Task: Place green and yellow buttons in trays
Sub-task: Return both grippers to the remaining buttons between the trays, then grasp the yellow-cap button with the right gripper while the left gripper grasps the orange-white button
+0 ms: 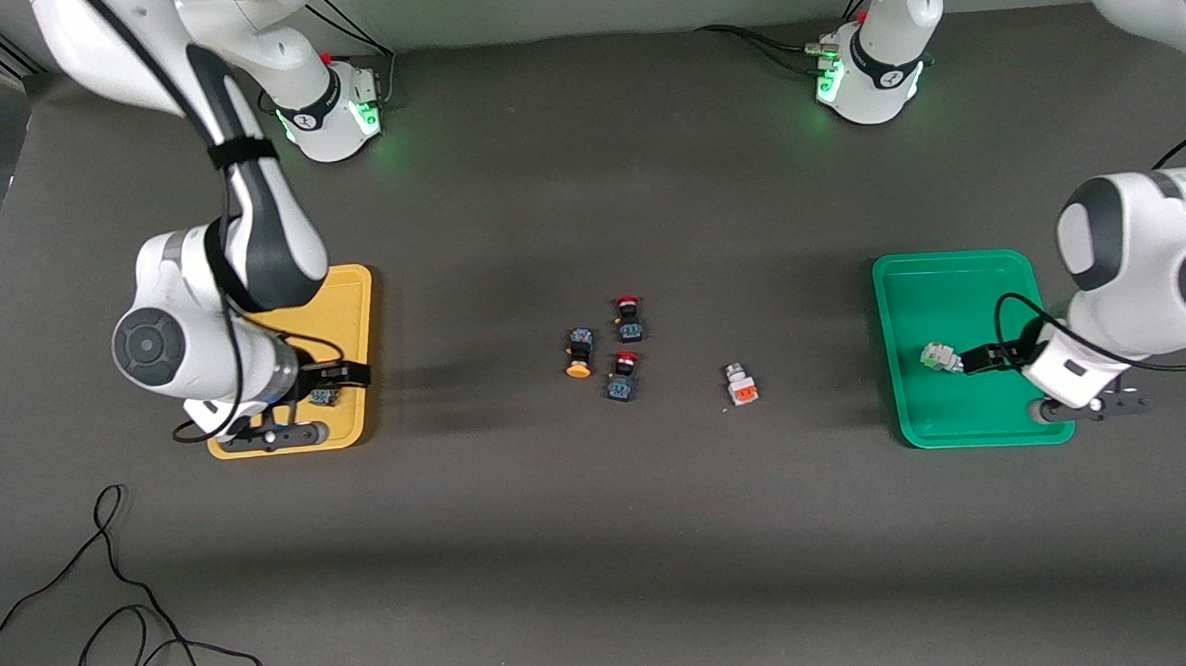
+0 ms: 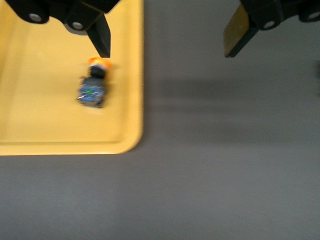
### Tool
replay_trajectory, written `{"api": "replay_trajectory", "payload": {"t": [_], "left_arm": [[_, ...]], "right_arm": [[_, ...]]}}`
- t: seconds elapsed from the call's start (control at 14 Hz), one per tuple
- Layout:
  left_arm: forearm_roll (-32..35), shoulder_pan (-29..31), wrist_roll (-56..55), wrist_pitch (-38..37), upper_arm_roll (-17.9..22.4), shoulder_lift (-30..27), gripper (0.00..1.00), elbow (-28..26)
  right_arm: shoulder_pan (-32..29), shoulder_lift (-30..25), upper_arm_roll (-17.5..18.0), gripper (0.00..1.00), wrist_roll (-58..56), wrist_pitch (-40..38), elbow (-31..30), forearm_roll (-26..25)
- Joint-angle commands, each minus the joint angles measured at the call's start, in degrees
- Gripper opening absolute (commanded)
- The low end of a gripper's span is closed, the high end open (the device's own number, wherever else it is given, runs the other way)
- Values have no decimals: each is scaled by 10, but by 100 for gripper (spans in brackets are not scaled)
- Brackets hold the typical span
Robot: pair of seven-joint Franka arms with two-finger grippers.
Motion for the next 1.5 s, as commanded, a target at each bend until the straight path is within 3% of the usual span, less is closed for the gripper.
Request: {"api": "replay_trajectory", "payload": {"t": [0.0,0.29,0.5,0.93,1.43], "left_arm": [[1,-10,5,-19,-9,2,100,16],[-2,-83,-54,-32,-10,6,100,13],[-19,-145,-127,-22,-12,15,100,13],[-37,-245,-267,26,-13,31,100,12],[-36,-268,-329,117,-12,100,100,14]], "right_arm": [[52,21,-1,100,93,-19,46,27],[126,72,0,100,201,-8,85,37],[156,135,0,100,244,7,137,85],[221,223,2,100,345,151,143,102],[236,277,6,100,350,188,139,128]]}}
